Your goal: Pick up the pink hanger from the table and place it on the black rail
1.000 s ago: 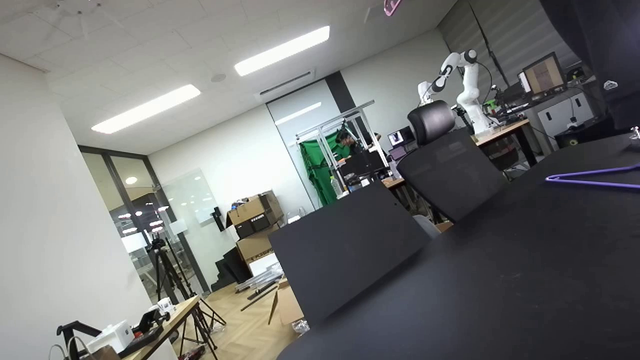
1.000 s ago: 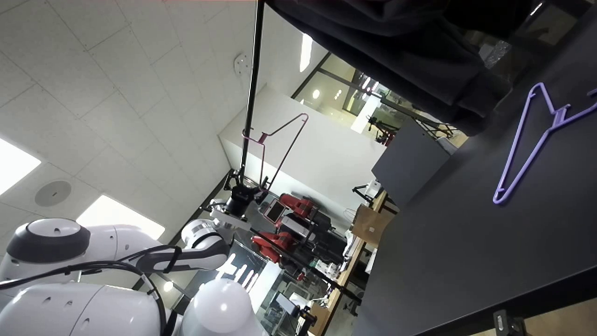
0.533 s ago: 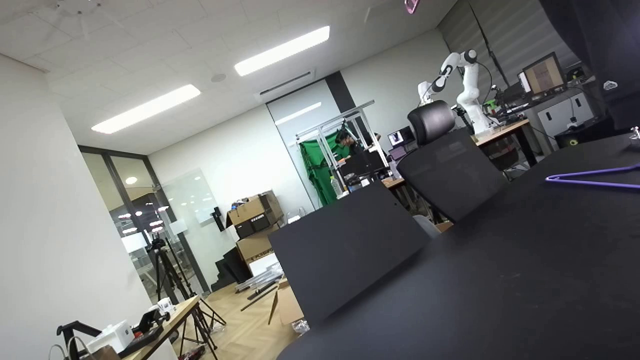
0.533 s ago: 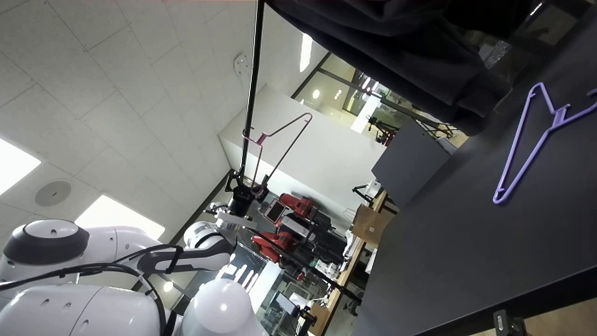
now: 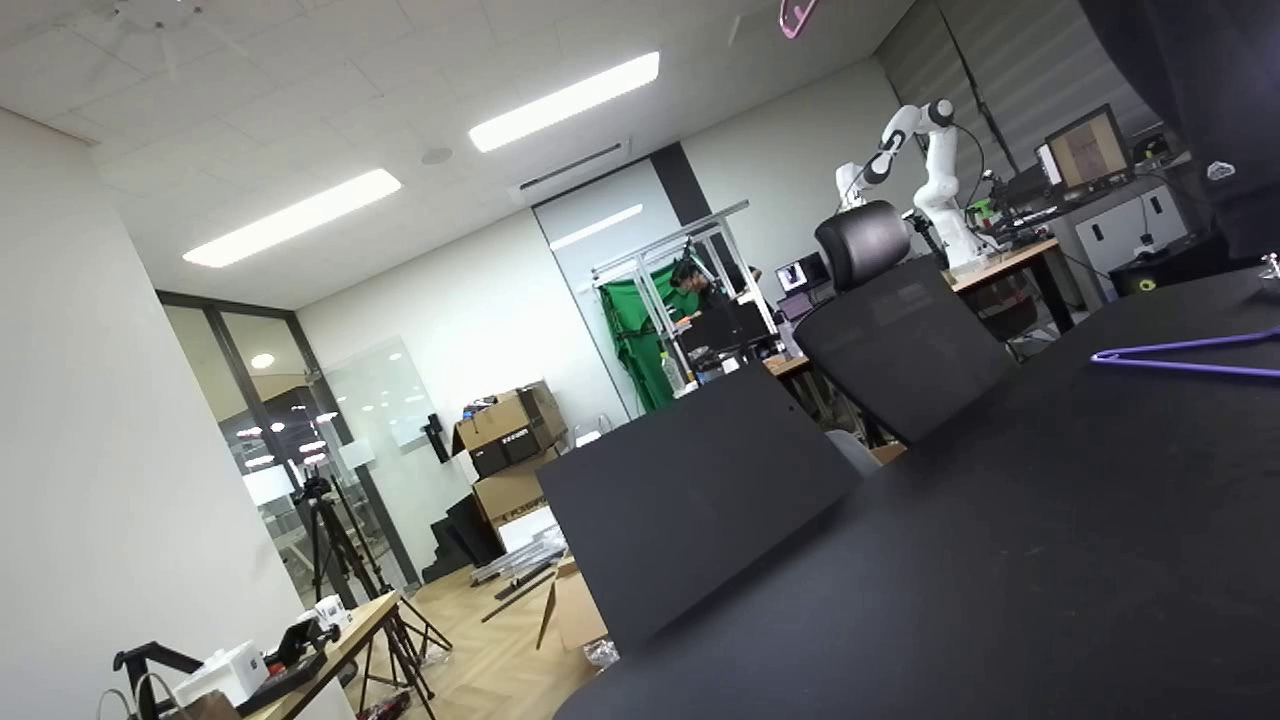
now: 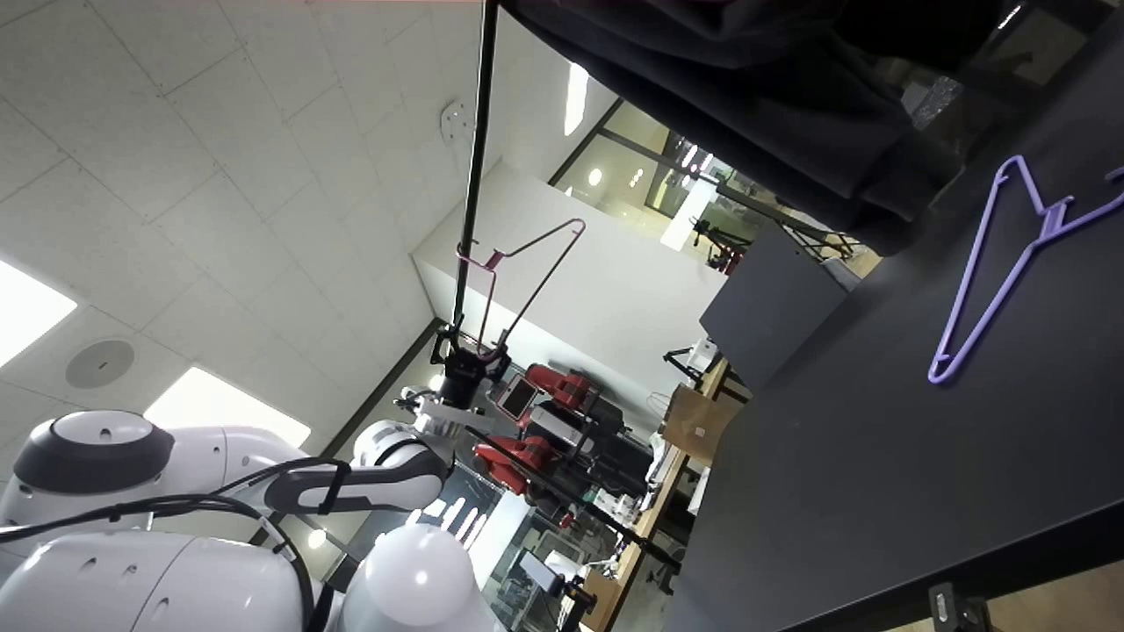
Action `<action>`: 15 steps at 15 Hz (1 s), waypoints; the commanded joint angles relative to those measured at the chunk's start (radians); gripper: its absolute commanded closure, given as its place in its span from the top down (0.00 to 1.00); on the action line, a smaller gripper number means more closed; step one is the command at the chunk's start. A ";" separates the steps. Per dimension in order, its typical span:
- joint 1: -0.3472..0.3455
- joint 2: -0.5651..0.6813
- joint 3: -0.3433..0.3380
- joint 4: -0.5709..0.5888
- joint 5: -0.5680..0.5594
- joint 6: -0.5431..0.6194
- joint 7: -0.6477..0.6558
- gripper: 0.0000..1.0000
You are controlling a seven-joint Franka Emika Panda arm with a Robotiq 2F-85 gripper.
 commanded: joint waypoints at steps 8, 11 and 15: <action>0.082 -0.025 -0.017 -0.041 0.122 0.220 -0.236 1.00; 0.098 -0.051 -0.019 -0.053 0.217 0.277 -0.432 1.00; 0.069 -0.032 0.012 -0.039 0.267 0.265 -0.529 1.00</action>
